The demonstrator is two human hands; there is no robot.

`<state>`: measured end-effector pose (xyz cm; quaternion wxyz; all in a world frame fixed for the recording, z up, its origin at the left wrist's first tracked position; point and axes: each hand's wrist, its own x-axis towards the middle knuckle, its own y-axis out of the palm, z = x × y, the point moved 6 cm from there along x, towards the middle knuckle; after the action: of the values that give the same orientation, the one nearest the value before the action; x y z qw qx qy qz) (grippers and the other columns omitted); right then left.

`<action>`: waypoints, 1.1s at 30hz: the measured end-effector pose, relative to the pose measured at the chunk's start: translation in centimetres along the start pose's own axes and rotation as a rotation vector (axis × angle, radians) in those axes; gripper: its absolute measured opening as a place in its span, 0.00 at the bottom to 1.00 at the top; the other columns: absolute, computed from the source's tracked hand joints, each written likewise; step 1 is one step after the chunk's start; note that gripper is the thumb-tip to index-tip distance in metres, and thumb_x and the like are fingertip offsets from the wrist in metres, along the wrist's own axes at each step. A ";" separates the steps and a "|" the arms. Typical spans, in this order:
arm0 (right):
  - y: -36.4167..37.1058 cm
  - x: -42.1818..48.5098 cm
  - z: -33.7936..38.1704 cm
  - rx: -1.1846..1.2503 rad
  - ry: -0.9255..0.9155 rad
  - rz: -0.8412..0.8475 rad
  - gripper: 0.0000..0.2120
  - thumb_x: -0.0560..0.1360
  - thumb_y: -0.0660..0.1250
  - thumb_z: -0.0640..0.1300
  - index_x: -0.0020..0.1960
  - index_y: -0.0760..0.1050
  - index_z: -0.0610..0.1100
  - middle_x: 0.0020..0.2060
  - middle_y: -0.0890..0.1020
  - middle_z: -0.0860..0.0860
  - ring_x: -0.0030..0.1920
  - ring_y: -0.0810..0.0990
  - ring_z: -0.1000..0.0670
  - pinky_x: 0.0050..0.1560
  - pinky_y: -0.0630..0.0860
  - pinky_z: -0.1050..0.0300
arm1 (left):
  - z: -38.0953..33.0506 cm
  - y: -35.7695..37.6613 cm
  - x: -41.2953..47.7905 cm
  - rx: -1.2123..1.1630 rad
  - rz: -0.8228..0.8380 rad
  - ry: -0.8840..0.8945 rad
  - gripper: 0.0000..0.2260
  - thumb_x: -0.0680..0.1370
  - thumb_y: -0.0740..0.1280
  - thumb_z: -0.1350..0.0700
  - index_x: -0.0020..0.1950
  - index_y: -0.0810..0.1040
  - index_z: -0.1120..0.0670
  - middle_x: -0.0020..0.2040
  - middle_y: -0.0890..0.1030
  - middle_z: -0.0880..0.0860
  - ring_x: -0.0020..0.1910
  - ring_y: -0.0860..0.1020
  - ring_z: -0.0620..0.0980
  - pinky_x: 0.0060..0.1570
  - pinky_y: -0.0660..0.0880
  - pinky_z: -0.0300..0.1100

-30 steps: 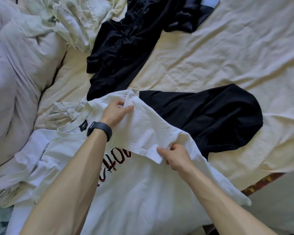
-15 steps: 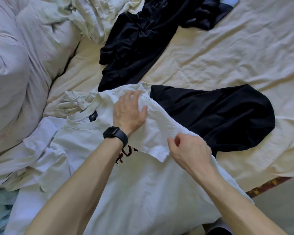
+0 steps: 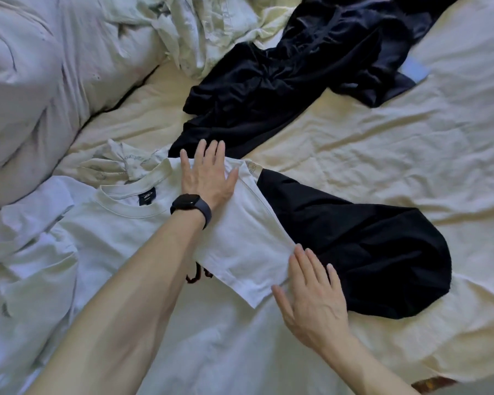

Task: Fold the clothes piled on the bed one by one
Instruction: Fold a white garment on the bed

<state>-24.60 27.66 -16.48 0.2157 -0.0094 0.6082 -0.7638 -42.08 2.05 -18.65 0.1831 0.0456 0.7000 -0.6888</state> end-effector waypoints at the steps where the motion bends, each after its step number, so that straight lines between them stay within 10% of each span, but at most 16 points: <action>1: -1.1 0.5 -0.4 0.052 0.074 -0.041 0.30 0.79 0.57 0.60 0.68 0.76 0.40 0.67 0.78 0.46 0.63 0.80 0.41 0.54 0.77 0.44 | 0.3 -0.6 0.5 -0.065 -0.006 -0.007 0.29 0.82 0.51 0.38 0.80 0.58 0.52 0.79 0.61 0.51 0.80 0.52 0.52 0.76 0.42 0.60; 7: -1.7 1.6 -5.6 0.609 0.563 0.292 0.15 0.78 0.64 0.64 0.59 0.72 0.57 0.46 0.79 0.60 0.47 0.78 0.56 0.49 0.75 0.51 | -1.6 -2.9 2.5 -0.043 0.092 0.080 0.22 0.77 0.61 0.33 0.63 0.78 0.44 0.58 0.77 0.52 0.63 0.71 0.54 0.64 0.63 0.52; 13: -2.8 1.4 -7.4 0.662 0.396 0.122 0.09 0.80 0.66 0.57 0.44 0.79 0.57 0.40 0.82 0.64 0.45 0.79 0.61 0.42 0.72 0.66 | -1.6 -4.0 4.5 -0.498 0.089 0.004 0.11 0.74 0.67 0.39 0.45 0.83 0.45 0.45 0.83 0.43 0.50 0.79 0.47 0.55 0.74 0.49; 20: -1.4 1.1 -7.1 0.532 0.431 0.112 0.08 0.83 0.60 0.55 0.50 0.76 0.55 0.44 0.79 0.58 0.47 0.77 0.55 0.46 0.75 0.52 | -4.0 -2.3 4.8 -0.191 0.074 0.058 0.18 0.80 0.58 0.36 0.44 0.77 0.47 0.44 0.82 0.48 0.48 0.78 0.52 0.56 0.67 0.50; 25: -2.2 1.0 -6.0 0.419 0.303 -0.006 0.16 0.76 0.71 0.52 0.63 0.76 0.50 0.50 0.78 0.55 0.48 0.77 0.50 0.40 0.72 0.54 | -3.3 -2.4 3.9 -0.427 0.241 0.015 0.17 0.73 0.63 0.35 0.54 0.78 0.44 0.49 0.81 0.44 0.53 0.78 0.51 0.62 0.71 0.52; 33: -2.9 2.0 -5.1 0.309 0.190 -0.269 0.07 0.72 0.77 0.36 0.46 0.81 0.43 0.38 0.78 0.50 0.33 0.74 0.45 0.25 0.73 0.50 | -4.4 -4.0 4.1 -0.290 0.249 0.124 0.09 0.75 0.68 0.41 0.51 0.81 0.43 0.44 0.79 0.44 0.49 0.78 0.51 0.56 0.74 0.50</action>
<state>-28.76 32.21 -15.60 0.0522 0.0148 0.4950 -0.8672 -47.96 5.43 -16.28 0.2279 0.1472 0.7907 -0.5488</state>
